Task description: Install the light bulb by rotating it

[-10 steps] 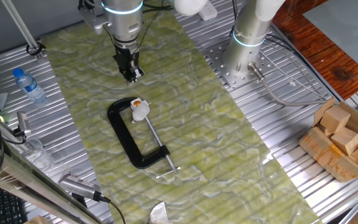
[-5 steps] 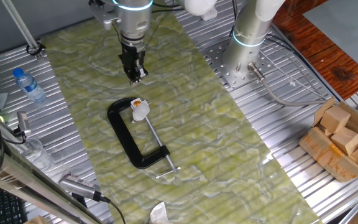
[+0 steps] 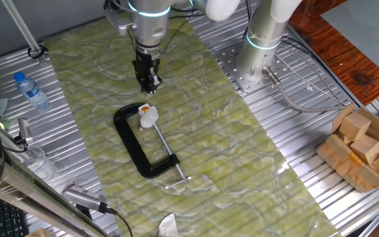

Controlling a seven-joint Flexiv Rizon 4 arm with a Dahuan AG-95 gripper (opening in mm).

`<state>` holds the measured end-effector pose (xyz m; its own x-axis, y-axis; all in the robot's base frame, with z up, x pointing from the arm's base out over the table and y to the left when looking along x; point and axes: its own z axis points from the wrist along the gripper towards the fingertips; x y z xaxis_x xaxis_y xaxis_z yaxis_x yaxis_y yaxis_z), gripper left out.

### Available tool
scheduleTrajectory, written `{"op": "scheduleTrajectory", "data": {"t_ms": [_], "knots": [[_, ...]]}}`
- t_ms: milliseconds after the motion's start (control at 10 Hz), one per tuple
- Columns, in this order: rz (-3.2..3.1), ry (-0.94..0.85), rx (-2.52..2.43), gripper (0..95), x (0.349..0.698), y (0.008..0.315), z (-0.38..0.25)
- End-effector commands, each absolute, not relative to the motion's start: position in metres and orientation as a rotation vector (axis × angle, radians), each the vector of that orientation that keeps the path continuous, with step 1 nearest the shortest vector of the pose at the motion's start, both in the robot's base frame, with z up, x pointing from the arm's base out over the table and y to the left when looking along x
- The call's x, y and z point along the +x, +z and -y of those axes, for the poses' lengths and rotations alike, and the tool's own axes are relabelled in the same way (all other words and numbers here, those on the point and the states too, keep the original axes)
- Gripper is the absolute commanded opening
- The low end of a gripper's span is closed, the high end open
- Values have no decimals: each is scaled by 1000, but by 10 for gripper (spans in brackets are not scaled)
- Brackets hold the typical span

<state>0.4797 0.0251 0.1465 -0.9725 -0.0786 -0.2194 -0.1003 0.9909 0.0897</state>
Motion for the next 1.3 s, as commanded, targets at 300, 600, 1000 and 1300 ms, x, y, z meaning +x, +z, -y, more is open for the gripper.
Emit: {"op": "scheduleTrajectory", "data": {"t_ms": [300, 600, 1000, 1300], "knots": [[-2900, 140, -84, 190, 478, 135, -31], [-2888, 146, -55, 380, 478, 126, -35], [-2874, 150, -30, 380, 478, 113, -39], [-2865, 151, 6, 380, 482, 104, -42]]}}
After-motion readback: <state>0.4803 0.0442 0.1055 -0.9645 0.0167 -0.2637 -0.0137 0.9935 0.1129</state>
